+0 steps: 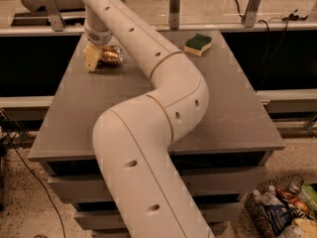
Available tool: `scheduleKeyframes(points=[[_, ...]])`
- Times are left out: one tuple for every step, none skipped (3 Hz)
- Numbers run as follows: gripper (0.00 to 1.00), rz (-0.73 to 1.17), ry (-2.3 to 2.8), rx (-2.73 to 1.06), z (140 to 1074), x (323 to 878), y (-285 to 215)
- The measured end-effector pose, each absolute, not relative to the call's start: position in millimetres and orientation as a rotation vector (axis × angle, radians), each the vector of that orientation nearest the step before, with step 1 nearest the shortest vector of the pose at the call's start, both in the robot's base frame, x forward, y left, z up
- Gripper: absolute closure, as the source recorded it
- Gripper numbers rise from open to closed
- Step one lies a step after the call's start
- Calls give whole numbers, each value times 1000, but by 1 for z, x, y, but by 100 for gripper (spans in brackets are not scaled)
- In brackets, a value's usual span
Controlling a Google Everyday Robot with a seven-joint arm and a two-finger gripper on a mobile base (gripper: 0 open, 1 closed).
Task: Place orange can upright
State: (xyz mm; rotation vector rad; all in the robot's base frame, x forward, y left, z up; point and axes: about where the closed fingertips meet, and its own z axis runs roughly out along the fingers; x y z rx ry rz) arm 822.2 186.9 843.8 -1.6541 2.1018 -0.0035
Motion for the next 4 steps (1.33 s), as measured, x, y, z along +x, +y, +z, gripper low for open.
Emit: scheduleKeyframes(points=[[62, -1, 2099, -1649, 846, 823, 185], [87, 23, 2061, -1617, 866, 823, 181], [100, 76, 1996, -1559, 901, 820, 169], [100, 162, 1920, -1470, 941, 808, 141]])
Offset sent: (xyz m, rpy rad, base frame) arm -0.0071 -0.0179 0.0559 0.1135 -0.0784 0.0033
